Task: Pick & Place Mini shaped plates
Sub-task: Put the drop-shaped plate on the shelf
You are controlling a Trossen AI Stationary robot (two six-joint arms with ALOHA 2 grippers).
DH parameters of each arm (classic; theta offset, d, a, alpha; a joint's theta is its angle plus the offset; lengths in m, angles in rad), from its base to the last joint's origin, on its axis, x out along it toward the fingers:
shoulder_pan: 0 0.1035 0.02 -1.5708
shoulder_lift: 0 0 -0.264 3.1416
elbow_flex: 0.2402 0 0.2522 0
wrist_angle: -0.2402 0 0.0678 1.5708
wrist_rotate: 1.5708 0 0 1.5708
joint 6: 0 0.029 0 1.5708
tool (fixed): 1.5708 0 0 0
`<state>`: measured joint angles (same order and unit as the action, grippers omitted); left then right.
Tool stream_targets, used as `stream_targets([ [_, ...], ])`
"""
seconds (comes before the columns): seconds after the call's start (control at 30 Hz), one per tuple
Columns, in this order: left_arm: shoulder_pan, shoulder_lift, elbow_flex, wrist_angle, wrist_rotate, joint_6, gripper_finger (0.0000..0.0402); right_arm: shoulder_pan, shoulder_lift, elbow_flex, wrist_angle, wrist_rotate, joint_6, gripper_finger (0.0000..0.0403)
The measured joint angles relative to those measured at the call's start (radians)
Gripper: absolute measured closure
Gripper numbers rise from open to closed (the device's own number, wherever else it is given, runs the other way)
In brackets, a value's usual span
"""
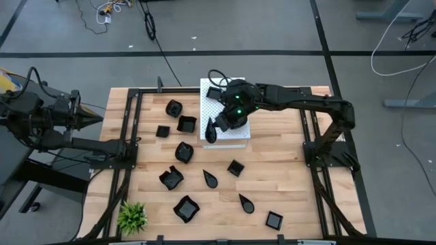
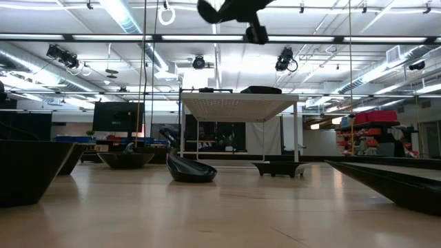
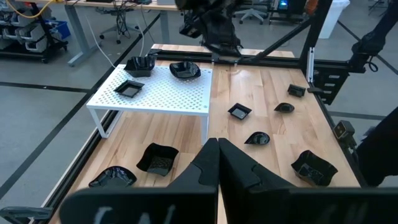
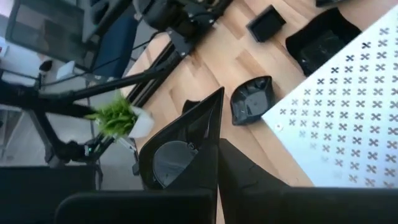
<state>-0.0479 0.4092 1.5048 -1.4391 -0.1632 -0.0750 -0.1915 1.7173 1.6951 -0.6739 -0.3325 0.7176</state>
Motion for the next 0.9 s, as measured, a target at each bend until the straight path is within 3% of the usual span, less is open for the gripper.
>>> stream_targets([
  [0.43, 0.000, 0.000, 0.000, 0.000, 0.000, 0.000, 0.0399, -0.072, 0.140, 0.041, -0.004, 0.072, 0.105, 0.0401],
  [0.9, 0.000, 0.000, 0.000, 0.000, 0.000, 0.000, 0.0399, -0.109, 0.143, 0.040, -0.093, 0.158, 0.109, 0.0401],
])
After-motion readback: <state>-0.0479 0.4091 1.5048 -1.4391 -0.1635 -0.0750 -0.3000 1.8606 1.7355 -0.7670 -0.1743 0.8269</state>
